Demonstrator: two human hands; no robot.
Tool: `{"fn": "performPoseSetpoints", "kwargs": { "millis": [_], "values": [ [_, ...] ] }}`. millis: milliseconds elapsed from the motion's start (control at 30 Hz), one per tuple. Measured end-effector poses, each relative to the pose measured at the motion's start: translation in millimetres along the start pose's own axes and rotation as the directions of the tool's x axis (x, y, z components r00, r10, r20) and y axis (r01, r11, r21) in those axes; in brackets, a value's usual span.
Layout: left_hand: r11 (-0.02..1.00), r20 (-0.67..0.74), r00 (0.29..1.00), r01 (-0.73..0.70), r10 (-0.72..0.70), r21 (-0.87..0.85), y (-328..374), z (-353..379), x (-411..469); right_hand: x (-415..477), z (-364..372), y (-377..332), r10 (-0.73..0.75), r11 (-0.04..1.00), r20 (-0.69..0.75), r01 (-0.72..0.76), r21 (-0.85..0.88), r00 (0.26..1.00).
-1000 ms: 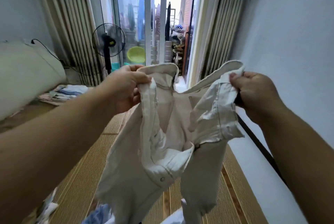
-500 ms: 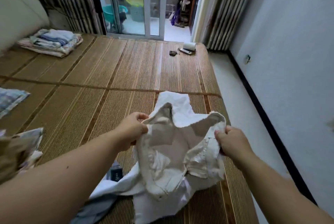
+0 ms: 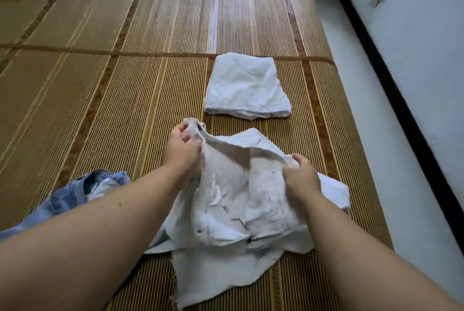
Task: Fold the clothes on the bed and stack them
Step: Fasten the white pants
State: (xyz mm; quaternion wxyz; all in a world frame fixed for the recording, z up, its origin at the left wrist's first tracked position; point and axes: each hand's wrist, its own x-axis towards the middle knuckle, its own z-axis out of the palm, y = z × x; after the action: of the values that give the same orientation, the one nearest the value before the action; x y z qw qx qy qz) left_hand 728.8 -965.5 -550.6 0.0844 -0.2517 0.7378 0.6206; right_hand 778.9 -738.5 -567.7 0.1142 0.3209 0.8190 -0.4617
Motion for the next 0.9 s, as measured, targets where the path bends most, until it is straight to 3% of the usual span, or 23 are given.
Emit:
{"fn": "performPoseSetpoints", "kwargs": {
  "millis": [100,200,267,333,367,467,633,700,833,867,900],
  "values": [
    [0.892,0.206,0.942,-0.322,0.266,0.316,-32,9,-8,20,13,10,-0.073,0.997,0.11,0.075,-0.016,0.991],
    [0.721,0.546,0.766,-0.585,0.34,0.372,-75,-2,-39,10,13,28,-0.133,0.99,0.123,0.138,-0.03,0.983],
    [0.442,0.733,0.636,-0.744,0.24,0.501,-107,-13,-50,-5,12,43,-0.174,0.984,0.14,0.177,-0.004,0.975],
    [0.169,0.763,0.629,-0.776,0.149,0.607,-133,-24,-52,-20,12,52,-0.211,0.977,0.161,0.212,0.01,0.964],
    [0.098,0.743,0.651,-0.759,0.158,0.644,-137,-28,-51,-27,11,53,-0.226,0.974,0.159,0.228,0.003,0.961],
    [0.039,0.69,0.646,-0.739,0.328,0.673,-134,-36,-38,-38,6,51,-0.276,0.958,0.102,0.282,-0.046,0.956],
    [0.091,0.733,0.359,-0.921,0.578,0.38,-97,-37,-14,-31,-14,38,-0.36,0.929,-0.103,0.366,0.053,0.927],
    [0.133,0.709,0.301,-0.95,0.638,0.283,-72,-27,-7,-24,-21,24,-0.335,0.922,-0.183,0.362,0.14,0.924],
    [0.108,0.671,0.262,-0.959,0.693,0.262,-34,-2,13,-11,-21,-2,-0.28,0.897,-0.236,0.341,0.281,0.93],
    [0.119,0.678,0.306,-0.943,0.668,0.309,-29,7,20,-8,-17,-7,-0.277,0.894,-0.23,0.338,0.294,0.933],
    [0.148,0.678,0.397,-0.907,0.619,0.395,-26,17,29,-5,-11,-11,-0.279,0.895,-0.21,0.333,0.298,0.937]
  ]
}}
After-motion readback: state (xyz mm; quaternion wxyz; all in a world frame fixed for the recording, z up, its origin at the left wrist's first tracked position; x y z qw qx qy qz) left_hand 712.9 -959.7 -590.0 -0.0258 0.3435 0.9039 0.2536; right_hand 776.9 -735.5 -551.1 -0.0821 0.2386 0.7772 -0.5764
